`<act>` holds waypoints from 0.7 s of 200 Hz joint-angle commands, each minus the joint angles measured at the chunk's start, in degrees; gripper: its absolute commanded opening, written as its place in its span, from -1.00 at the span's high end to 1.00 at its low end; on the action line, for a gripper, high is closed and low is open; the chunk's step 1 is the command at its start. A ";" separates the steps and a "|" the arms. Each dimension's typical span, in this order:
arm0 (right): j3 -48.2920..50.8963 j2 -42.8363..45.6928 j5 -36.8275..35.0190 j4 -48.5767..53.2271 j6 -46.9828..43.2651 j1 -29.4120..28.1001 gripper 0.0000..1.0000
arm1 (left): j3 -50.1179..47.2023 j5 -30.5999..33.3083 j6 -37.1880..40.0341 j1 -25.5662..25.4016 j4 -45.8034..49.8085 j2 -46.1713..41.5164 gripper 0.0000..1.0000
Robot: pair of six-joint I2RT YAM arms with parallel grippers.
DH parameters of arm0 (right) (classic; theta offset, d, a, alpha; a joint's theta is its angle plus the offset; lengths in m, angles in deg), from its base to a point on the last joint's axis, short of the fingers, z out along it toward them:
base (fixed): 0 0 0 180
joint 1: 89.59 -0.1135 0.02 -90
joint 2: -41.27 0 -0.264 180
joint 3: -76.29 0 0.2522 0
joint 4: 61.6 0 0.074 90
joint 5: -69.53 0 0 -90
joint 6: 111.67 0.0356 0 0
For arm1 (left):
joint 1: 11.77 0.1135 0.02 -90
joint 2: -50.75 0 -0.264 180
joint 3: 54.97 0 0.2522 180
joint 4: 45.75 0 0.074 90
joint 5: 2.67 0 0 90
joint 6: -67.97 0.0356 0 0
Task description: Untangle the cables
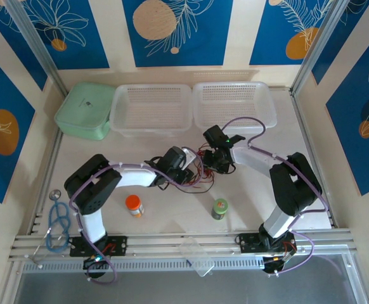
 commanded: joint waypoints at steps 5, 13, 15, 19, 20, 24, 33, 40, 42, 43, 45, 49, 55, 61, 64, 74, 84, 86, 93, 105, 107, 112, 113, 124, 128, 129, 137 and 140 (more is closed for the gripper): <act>-0.66 0.80 -3.14 5.13 -5.89 3.16 0.46 | -2.86 5.66 -1.58 1.27 5.05 0.87 -0.05; -1.02 1.49 -3.74 6.34 -8.21 3.98 0.51 | -3.56 7.03 -1.78 1.55 5.75 0.67 -0.04; -1.11 1.64 -3.89 6.63 -8.89 4.24 0.52 | -3.69 7.22 -1.80 1.64 6.01 0.59 -0.04; -1.26 2.00 -4.07 7.17 -10.29 4.56 0.53 | -3.95 7.99 -1.81 1.86 6.26 0.41 -0.04; -1.34 2.05 -4.13 7.32 -10.46 4.71 0.53 | -3.98 8.17 -1.81 1.85 6.36 0.40 -0.04; -1.61 2.25 -4.29 7.94 -12.00 5.04 0.55 | -4.17 8.79 -1.73 1.94 6.69 0.18 -0.04; -2.26 2.54 -5.09 9.55 -14.95 5.53 0.58 | -4.54 9.90 -1.27 2.13 7.18 -0.28 -0.04; -2.87 2.55 -6.01 11.02 -17.02 5.73 0.58 | -4.59 10.65 -0.75 2.20 7.48 -0.61 -0.04; -3.04 2.54 -6.32 11.42 -17.62 5.74 0.58 | -4.56 10.85 -0.62 2.22 7.62 -0.70 -0.04; -3.11 2.54 -6.49 11.61 -17.91 5.74 0.59 | -4.56 10.92 -0.55 2.30 7.71 -0.73 -0.04; -3.28 2.48 -6.73 12.03 -18.52 5.74 0.59 | -4.49 11.21 -0.40 2.29 7.88 -0.79 -0.04; -3.58 2.41 -7.40 12.72 -19.61 5.74 0.59 | -4.34 11.61 0.03 2.29 8.10 -0.91 -0.04; -3.99 2.30 -8.67 13.64 -20.82 5.74 0.59 | -4.08 12.40 0.64 2.29 8.60 -1.02 -0.04; -4.34 2.19 -9.90 14.74 -21.69 5.67 0.59 | -3.71 13.14 1.39 2.39 9.15 -1.10 -0.04; -4.47 2.11 -10.73 15.16 -22.05 5.65 0.59 | -3.49 13.55 1.72 2.39 9.39 -1.11 -0.04; -4.80 2.01 -13.14 16.40 -23.20 5.58 0.63 | -2.72 14.58 3.18 2.37 9.98 -1.19 -0.04; -4.99 2.01 -15.94 17.27 -23.62 5.56 0.64 | -1.91 15.34 4.87 2.38 10.45 -1.49 -0.04; -5.02 2.01 -16.32 17.42 -23.64 5.56 0.63 | -1.80 15.43 5.22 2.37 10.45 -1.56 -0.04; -5.03 2.17 -17.81 17.82 -23.64 5.56 0.63 | -1.22 15.80 6.31 2.37 10.70 -2.00 -0.04; -5.12 2.67 -19.20 18.20 -23.44 5.61 0.59 | -0.37 16.03 7.98 2.38 10.84 -3.08 -0.04; -5.12 2.77 -19.18 18.21 -23.35 5.64 0.59 | -0.25 15.96 8.26 2.37 10.73 -3.34 -0.04; -5.12 3.18 -18.95 18.25 -23.07 5.65 0.55 | 0.04 15.42 9.01 2.43 10.70 -3.98 -0.04; -5.12 3.26 -18.87 18.23 -23.00 5.65 0.54 | 0.12 15.27 9.18 2.40 10.70 -4.12 -0.04; -5.05 4.57 -16.64 17.80 -22.32 5.56 0.29 | 0.69 13.35 10.52 2.29 10.54 -5.81 -0.05; -4.99 5.18 -15.34 17.54 -22.00 5.56 0.16 | 0.92 12.60 10.78 2.29 10.59 -6.51 -0.05; -4.97 5.31 -15.00 17.43 -21.90 5.61 0.13 | 1.00 12.45 10.90 2.24 10.60 -6.71 -0.05; -4.78 6.76 -12.03 16.93 -20.89 5.56 -0.16 | 1.37 11.12 11.33 2.15 10.65 -8.09 -0.06; -4.70 7.28 -10.86 16.77 -20.47 5.56 -0.24 | 1.53 10.67 11.41 2.13 10.68 -8.66 -0.06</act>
